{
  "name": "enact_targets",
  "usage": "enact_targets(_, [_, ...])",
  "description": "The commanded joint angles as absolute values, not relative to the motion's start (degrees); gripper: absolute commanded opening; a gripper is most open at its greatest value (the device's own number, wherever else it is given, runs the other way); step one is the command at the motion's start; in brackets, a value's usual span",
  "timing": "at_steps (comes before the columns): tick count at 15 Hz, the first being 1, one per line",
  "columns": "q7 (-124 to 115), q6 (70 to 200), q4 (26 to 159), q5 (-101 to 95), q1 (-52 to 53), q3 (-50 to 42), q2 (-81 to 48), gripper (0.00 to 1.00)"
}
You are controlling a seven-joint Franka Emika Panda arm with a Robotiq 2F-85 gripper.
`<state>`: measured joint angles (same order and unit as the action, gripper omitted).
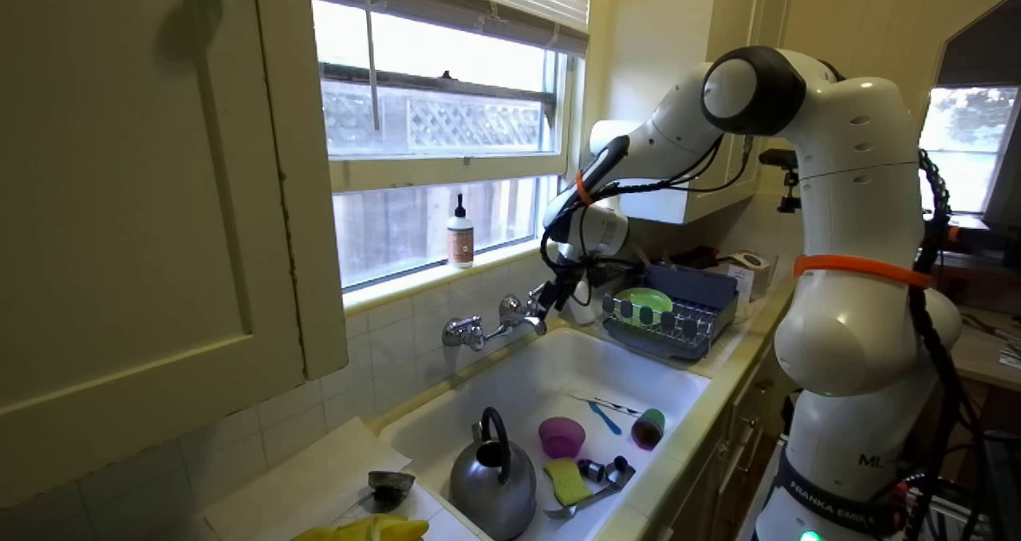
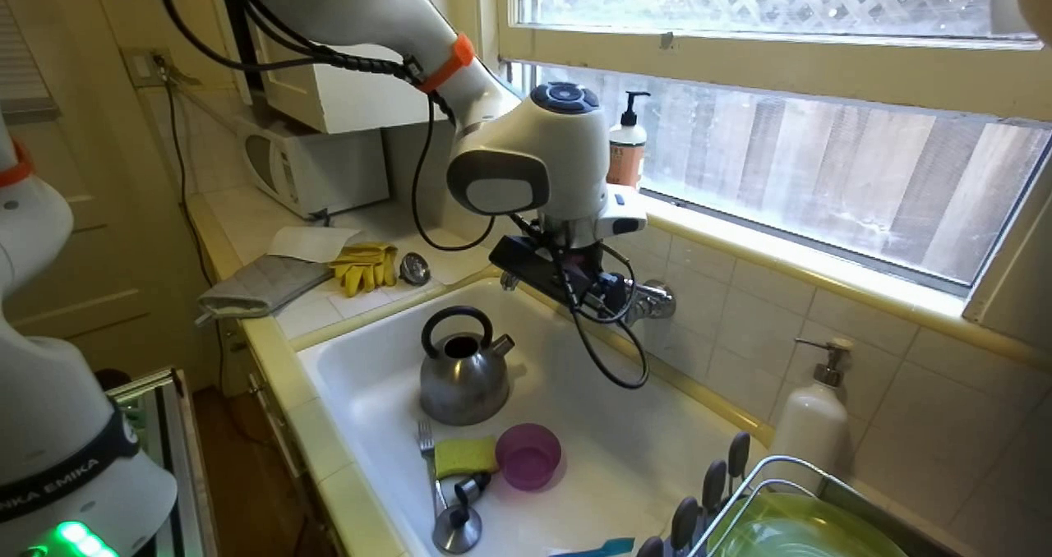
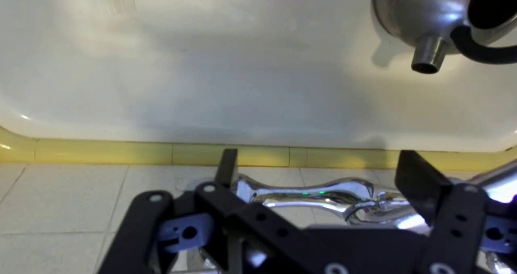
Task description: Take the purple bowl out of the plate rack and put it into the sink the turn on the water to the faucet and put water in it
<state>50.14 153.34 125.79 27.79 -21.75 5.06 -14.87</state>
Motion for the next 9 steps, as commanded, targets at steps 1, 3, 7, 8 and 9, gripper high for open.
enact_targets(1, [59.7, 155.2, 128.0, 39.1, -22.7, 7.3, -11.8, 1.00])
enact_targets(3, [63.8, 153.5, 127.5, 44.2, -24.5, 9.5, -11.1, 1.00])
enact_targets(7, [63.7, 148.0, 126.1, 49.2, -25.2, 10.2, -10.9, 1.00])
enact_targets(8, [63.4, 145.6, 125.6, 49.9, -20.9, 5.5, -11.1, 1.00])
enact_targets(9, [62.8, 143.5, 125.3, 49.8, -20.4, 4.6, -11.3, 1.00])
